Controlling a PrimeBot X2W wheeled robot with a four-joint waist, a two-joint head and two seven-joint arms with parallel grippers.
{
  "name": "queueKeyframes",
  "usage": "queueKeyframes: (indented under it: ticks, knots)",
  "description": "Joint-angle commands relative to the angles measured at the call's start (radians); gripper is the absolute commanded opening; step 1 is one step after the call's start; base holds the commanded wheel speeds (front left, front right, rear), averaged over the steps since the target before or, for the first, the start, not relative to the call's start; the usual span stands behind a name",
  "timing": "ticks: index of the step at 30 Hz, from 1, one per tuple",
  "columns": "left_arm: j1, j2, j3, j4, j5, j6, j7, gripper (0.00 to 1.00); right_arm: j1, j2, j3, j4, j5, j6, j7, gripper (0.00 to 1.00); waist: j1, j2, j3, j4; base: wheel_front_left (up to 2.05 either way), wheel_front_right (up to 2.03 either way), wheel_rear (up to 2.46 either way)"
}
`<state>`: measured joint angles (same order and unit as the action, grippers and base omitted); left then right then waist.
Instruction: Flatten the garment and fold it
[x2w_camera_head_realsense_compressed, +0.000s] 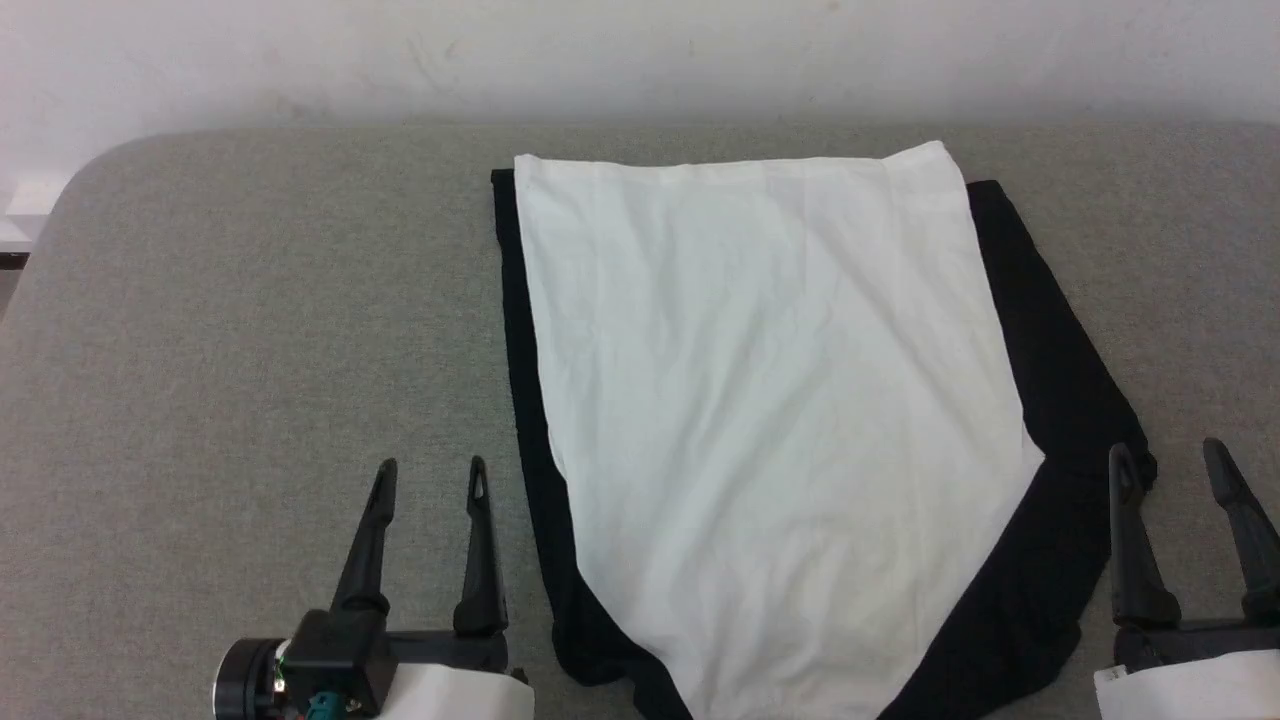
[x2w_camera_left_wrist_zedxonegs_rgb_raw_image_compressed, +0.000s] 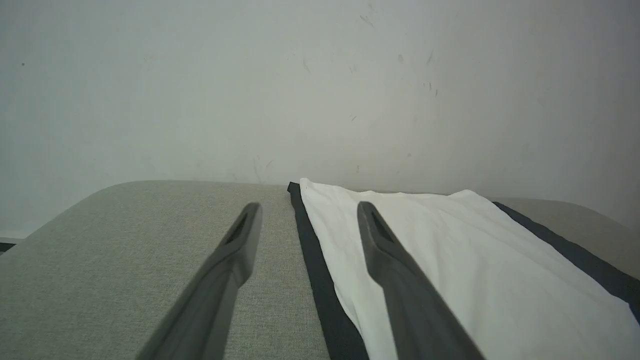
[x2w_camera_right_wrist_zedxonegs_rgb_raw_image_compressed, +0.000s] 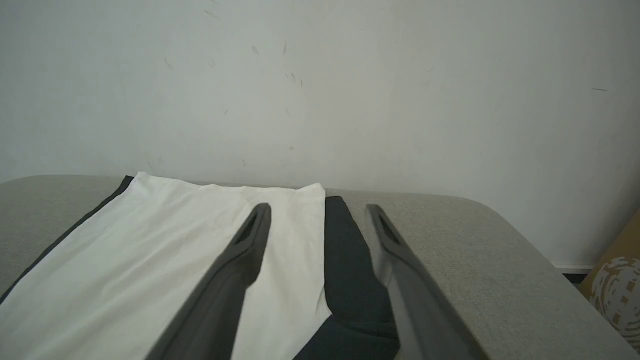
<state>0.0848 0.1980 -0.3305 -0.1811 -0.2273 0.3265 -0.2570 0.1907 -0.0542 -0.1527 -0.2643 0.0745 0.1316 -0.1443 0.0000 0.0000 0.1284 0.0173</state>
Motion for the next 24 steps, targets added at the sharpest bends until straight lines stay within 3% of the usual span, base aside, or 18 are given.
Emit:
queueKeyframes:
  ticks: [1, 6, 10, 16, 17, 24]
  knots:
    - [0.011, -0.007, 0.005, 0.007, 0.009, -0.009, -0.005, 1.00, -0.013, 0.004, 0.003, -0.002, -0.001, -0.001, -0.001, 1.00, 0.0000, 0.0000, 0.006, -0.002, 0.00, 0.00, 0.00]
    - [-0.049, -0.011, 0.013, 0.003, 0.009, -0.042, -0.005, 1.00, -0.028, 0.004, 0.006, -0.019, 0.006, -0.001, 0.000, 1.00, 0.0000, 0.0000, 0.048, -0.001, 0.00, 0.00, 0.00]
    - [-0.177, 0.024, 0.020, 0.025, 0.010, -0.094, 0.028, 1.00, -0.054, 0.004, 0.014, -0.037, 0.011, -0.001, 0.004, 1.00, 0.0000, 0.0000, 0.114, 0.000, 0.00, 0.00, 0.00]
    - [-0.469, 0.121, 0.038, 0.057, -0.027, -0.208, 0.302, 1.00, -0.098, 0.004, 0.028, -0.061, 0.006, -0.001, 0.004, 1.00, 0.0000, 0.0000, 0.224, 0.000, 0.00, 0.00, 0.00]
    - [-0.469, 0.121, 0.038, 0.057, -0.027, -0.208, 0.302, 1.00, -0.098, 0.004, 0.028, -0.061, 0.006, -0.001, 0.004, 1.00, 0.0000, 0.0000, 0.224, 0.000, 0.00, 0.00, 0.00]
    - [-0.803, 0.242, 0.058, 0.133, -0.097, -0.343, 0.650, 1.00, -0.156, -0.014, 0.035, -0.083, 0.018, -0.001, 0.005, 1.00, 0.0000, 0.0000, 0.356, -0.011, 0.00, 0.00, 0.00]
